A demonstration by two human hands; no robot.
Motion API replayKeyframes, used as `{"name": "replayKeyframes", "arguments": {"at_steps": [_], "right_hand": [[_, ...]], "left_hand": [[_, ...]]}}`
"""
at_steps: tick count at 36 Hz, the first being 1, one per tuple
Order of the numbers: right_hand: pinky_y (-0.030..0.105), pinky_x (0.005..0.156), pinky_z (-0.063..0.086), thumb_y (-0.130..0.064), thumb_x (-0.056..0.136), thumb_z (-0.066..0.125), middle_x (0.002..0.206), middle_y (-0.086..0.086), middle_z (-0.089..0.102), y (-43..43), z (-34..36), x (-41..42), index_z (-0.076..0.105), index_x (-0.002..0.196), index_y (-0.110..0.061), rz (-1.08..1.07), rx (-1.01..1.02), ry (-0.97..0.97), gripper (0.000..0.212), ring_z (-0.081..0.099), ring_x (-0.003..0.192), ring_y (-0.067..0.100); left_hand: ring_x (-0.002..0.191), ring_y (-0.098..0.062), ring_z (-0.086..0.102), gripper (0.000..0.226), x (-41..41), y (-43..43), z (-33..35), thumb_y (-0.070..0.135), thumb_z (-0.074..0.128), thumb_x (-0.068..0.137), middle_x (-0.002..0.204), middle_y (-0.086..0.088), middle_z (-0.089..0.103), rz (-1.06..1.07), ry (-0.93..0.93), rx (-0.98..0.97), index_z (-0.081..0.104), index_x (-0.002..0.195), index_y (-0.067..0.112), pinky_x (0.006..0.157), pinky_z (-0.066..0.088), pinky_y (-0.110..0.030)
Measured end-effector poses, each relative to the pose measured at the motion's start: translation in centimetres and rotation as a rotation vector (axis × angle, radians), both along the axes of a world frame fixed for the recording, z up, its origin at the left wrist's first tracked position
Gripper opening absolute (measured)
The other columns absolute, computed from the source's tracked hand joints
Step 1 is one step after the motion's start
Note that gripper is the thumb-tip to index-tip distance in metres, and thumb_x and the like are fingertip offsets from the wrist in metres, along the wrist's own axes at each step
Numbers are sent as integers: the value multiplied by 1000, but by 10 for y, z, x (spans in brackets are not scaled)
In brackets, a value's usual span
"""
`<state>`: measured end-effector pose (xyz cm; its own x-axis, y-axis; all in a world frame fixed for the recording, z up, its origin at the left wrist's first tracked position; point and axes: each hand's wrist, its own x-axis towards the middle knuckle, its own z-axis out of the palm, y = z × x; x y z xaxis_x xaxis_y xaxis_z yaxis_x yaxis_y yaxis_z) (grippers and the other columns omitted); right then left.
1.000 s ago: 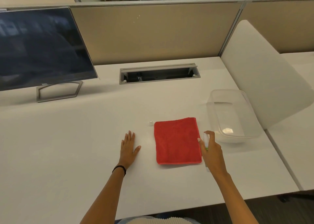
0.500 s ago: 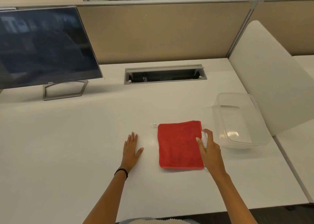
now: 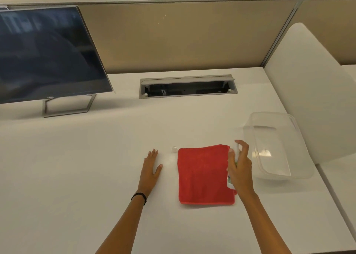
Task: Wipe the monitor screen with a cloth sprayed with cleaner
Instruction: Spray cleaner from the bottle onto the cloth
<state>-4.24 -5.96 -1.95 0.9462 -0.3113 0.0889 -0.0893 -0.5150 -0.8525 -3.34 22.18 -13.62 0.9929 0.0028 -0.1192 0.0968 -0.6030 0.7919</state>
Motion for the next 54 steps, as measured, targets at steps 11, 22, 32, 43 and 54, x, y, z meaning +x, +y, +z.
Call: {"name": "replayKeyframes", "arguments": {"at_steps": [11,22,32,43,54], "right_hand": [[9,56,50,-20,98,40,80,3,59,-10,-13,74,33,128,-22,46,114,-36,30,61,67,12],[20,85,46,-20,98,41,114,3,62,-15,-35,119,36,119,-14,121,144,30,23,59,101,14],[10,80,44,-24,97,41,123,-4,57,-17,-51,138,36,108,-17,170,84,52,14,57,101,7],[-1,81,40,-30,96,42,127,-11,54,-13,-56,139,36,109,-27,251,109,86,14,56,104,4],[-4,83,36,-29,94,45,125,-9,54,-11,-52,135,33,126,-26,296,104,92,34,55,101,-2]], "left_hand": [[118,11,38,49,46,-19,11,38,58,88,131,27,43,-60,32,-91,39,133,43,101,26,-13],[107,-1,54,28,62,-24,10,24,58,90,116,14,60,-151,8,16,60,118,29,93,35,-5],[99,11,53,24,86,-44,15,26,59,89,109,22,60,-89,16,-48,61,112,34,88,33,2],[102,-8,56,22,133,-94,20,31,57,89,110,6,66,-298,65,65,62,111,27,86,36,-14],[110,-15,53,28,136,-99,23,23,56,90,119,2,62,-339,-12,117,59,118,19,91,34,-17]]}}
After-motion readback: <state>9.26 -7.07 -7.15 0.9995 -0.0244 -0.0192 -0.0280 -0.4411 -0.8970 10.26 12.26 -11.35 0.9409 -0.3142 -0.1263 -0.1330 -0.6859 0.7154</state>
